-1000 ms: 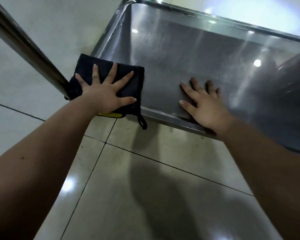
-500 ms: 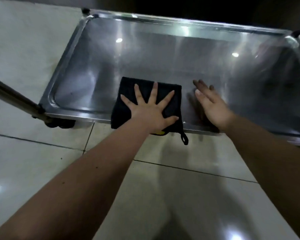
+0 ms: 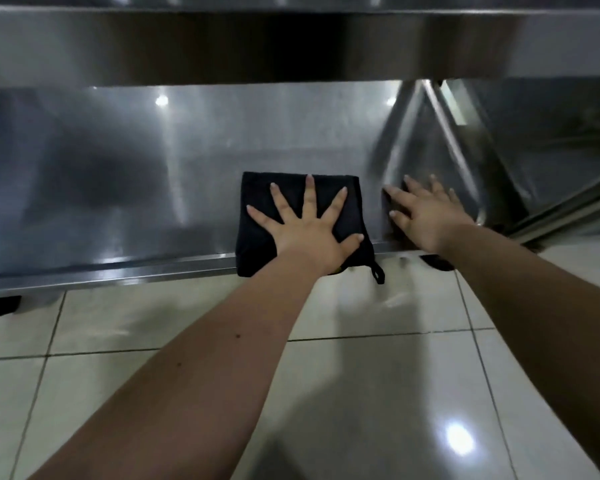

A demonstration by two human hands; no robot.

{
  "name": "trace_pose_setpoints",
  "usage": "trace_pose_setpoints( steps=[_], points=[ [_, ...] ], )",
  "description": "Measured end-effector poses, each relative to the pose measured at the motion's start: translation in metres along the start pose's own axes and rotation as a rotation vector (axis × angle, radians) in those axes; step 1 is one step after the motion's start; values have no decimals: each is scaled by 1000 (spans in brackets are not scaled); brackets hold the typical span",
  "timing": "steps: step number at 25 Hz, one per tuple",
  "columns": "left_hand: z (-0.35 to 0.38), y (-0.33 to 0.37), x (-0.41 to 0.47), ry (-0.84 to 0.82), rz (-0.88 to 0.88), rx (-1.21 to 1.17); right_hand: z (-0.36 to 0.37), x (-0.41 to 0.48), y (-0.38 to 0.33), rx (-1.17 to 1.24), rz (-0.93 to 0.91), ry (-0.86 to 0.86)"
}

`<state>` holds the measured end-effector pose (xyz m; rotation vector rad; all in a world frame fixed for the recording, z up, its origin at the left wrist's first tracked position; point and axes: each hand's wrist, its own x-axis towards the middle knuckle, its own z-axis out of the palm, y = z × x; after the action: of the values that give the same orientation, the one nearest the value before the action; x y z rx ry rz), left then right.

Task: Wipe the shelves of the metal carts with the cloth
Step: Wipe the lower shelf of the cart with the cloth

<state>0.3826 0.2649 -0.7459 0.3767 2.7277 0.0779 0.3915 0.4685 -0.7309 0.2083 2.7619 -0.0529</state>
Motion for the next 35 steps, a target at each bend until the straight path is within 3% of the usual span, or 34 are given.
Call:
trace_pose_setpoints(
  steps=[6,10,12,14,16,17,20,21,25,29,32,35],
  points=[
    [7,55,12,57,-11,11,23,-7,50,235,-46,359],
    [4,103,17,7,41,-14,17,-10,48,720,134,587],
    [-2,123,17,-36,100,-130,9,-11,43,977,232,636],
    [-9,112,14,35,129,-397,2,-11,34,1087,267,656],
    [-12,73,7,218,136,-512,1,-9,16,897,141,672],
    [-11,49,5,321,134,-431,6,-6,1,721,23,614],
    [-7,-14,3,415,26,-224,19,-4,-52,233,-96,159],
    [-5,-25,4,406,-7,-202,24,-2,-58,149,-94,101],
    [5,-27,7,317,55,-124,24,6,-3,92,-37,149],
    [15,-24,4,286,84,-90,20,3,46,71,98,85],
    [13,-22,5,304,73,-154,20,-16,7,81,56,70],
    [5,-21,2,387,65,-381,32,-56,-60,93,-130,29]
  ],
)
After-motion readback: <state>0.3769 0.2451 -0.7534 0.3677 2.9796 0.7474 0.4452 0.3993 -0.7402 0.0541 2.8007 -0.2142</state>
